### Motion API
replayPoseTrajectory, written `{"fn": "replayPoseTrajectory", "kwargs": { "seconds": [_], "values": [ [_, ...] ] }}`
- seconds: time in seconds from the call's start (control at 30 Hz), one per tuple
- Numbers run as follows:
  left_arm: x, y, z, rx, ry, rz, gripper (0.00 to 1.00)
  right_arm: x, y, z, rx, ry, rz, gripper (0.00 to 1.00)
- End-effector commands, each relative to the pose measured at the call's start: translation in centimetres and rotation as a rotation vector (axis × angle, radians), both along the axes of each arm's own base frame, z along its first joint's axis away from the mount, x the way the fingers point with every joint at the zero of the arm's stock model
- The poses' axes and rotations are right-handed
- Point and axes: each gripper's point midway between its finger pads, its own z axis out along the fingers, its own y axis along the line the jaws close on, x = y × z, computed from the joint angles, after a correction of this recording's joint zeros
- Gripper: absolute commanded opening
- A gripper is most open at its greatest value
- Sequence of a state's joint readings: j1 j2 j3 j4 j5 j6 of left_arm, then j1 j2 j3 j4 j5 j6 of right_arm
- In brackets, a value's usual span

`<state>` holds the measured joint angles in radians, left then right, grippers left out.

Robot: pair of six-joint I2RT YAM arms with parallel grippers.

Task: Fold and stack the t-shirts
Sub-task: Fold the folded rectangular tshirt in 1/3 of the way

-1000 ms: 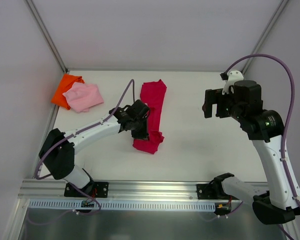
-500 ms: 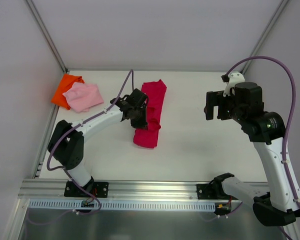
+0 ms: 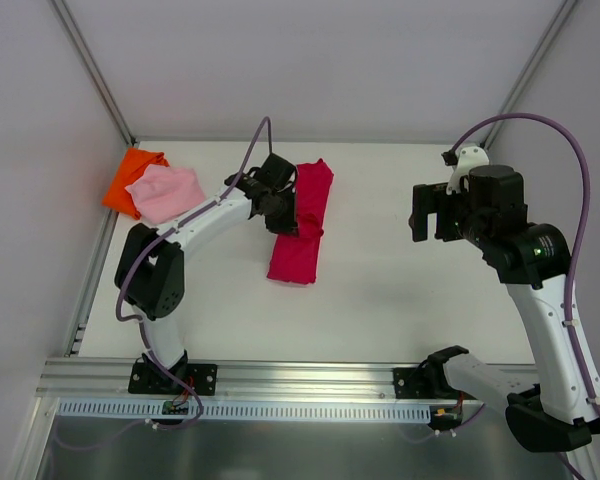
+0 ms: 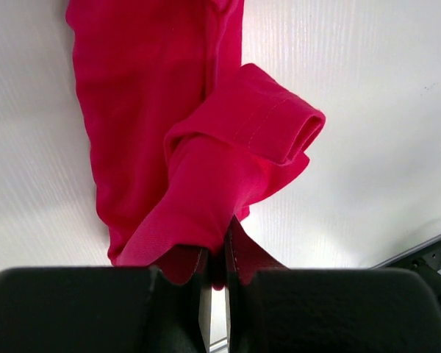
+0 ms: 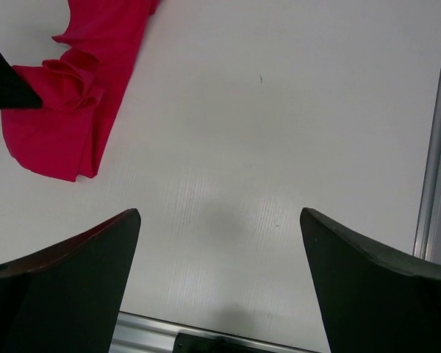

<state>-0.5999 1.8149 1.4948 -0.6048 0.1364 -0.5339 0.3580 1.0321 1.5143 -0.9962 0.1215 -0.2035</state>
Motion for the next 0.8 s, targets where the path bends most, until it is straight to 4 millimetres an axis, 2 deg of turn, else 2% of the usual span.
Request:
{"fn": "replayPoseTrajectory", "kwargs": {
  "seconds": [0.0,0.07,0.1,0.13,0.17,0.3,0.43,0.53,0.63,0.7,0.73,0.77],
  "values": [
    [0.7,-0.3,0.8,-0.022,-0.012,-0.044,0.0,-0.1,-0.4,0.3,-0.028,-0.016,-0.002,0.96],
    [0.8,-0.4,0.3,-0.021,0.0,-0.052,0.01,-0.1,-0.4,0.3,-0.029,-0.013,-0.002,0.96],
    [0.9,-0.3,0.3,-0.02,0.003,-0.051,0.14,-0.1,-0.4,0.2,-0.031,-0.01,-0.001,0.96],
    [1.0,-0.3,0.2,-0.015,0.002,-0.051,0.82,-0.1,-0.5,0.2,-0.03,-0.01,-0.003,0.96],
    [1.1,-0.2,0.2,-0.012,-0.003,-0.047,0.99,-0.1,-0.4,0.2,-0.03,-0.01,-0.001,0.96],
    [1.5,0.0,0.6,0.001,-0.029,-0.05,0.99,-0.1,-0.2,0.0,-0.024,-0.002,0.008,0.96],
    [1.7,0.2,2.4,-0.012,-0.082,-0.044,0.99,0.0,0.1,-0.4,-0.016,0.008,0.017,0.96],
    [1.6,0.6,2.8,-0.003,-0.096,-0.044,0.99,0.0,0.3,-0.5,-0.012,0.011,0.025,0.96],
    [0.6,0.9,3.8,-0.016,-0.087,-0.036,0.99,0.1,0.3,-0.5,-0.014,0.01,0.026,0.97],
    [-1.0,1.9,2.9,-0.015,-0.046,0.009,0.99,0.1,0.4,-0.4,-0.012,0.008,0.029,0.97],
    [-2.9,2.9,2.1,-0.017,-0.024,0.019,0.99,0.1,0.3,-0.3,-0.01,0.003,0.027,0.96],
    [-3.2,2.8,2.0,-0.048,-0.034,0.032,0.99,0.1,0.4,-0.3,-0.006,-0.002,0.027,0.96]
  ]
}}
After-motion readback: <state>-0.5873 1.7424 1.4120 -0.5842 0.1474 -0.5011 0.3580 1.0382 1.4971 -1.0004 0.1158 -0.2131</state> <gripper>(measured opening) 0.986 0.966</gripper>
